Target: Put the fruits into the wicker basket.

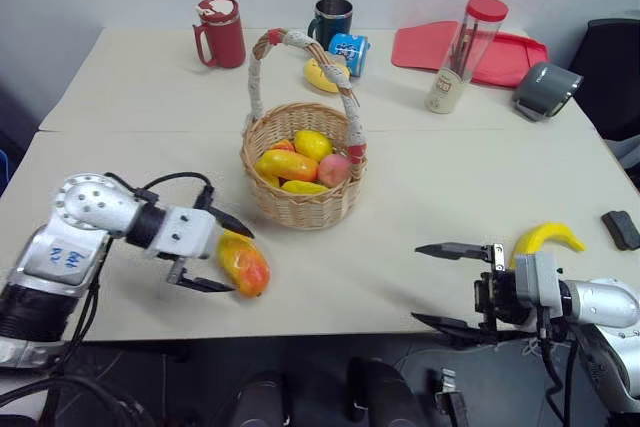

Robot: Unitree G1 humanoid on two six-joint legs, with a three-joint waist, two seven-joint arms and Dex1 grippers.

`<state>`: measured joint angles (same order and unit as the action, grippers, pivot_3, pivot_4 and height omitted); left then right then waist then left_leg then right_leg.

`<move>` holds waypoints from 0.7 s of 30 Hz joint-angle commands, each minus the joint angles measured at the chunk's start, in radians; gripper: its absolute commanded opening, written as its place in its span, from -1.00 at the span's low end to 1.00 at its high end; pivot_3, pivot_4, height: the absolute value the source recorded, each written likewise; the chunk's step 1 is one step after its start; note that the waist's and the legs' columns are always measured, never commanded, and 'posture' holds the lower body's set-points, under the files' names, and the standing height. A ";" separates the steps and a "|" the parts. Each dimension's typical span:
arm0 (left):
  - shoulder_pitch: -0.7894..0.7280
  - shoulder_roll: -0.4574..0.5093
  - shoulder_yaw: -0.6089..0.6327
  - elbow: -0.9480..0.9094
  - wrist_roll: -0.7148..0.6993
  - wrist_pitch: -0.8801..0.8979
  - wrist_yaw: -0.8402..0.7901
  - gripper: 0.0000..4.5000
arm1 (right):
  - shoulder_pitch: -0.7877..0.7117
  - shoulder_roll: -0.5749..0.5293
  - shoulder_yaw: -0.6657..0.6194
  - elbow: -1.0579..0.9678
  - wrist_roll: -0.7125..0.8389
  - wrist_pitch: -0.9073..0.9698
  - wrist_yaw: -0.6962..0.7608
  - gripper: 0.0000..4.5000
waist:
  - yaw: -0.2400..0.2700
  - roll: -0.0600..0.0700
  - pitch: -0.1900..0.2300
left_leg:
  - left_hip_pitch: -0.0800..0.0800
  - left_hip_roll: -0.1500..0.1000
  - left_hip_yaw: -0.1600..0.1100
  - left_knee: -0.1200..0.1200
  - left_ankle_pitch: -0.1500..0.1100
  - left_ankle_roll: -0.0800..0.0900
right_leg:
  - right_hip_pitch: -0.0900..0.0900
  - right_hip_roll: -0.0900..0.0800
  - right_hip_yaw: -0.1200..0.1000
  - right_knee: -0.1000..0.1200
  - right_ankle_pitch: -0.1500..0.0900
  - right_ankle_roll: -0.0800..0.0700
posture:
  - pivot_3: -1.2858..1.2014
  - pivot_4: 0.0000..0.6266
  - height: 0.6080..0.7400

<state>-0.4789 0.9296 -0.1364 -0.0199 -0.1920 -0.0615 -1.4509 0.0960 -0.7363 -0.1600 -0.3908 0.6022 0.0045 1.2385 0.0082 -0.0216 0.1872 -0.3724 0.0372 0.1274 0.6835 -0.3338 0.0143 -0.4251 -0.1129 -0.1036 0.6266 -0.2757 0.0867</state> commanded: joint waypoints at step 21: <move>-0.262 -0.171 0.154 -0.062 -0.287 0.560 0.376 0.34 | 0.055 0.101 -0.072 -0.077 0.097 0.100 -0.215 1.00 | 0.017 0.000 0.000 | 0.000 0.004 -0.004 0.006 0.000 0.002 | 0.005 -0.001 -0.001 -0.001 0.001 0.001 | 0.03 -0.52 1.00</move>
<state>-0.7148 0.7859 0.0250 -0.1010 -0.4990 0.4385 -1.1629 0.1491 -0.6424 -0.2068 -0.4349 0.6820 0.1098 1.0324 0.0250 -0.0219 0.1873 -0.3702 0.0407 0.1225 0.6896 -0.3342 0.0167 -0.4181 -0.1136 -0.1045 0.6252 -0.2751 0.0879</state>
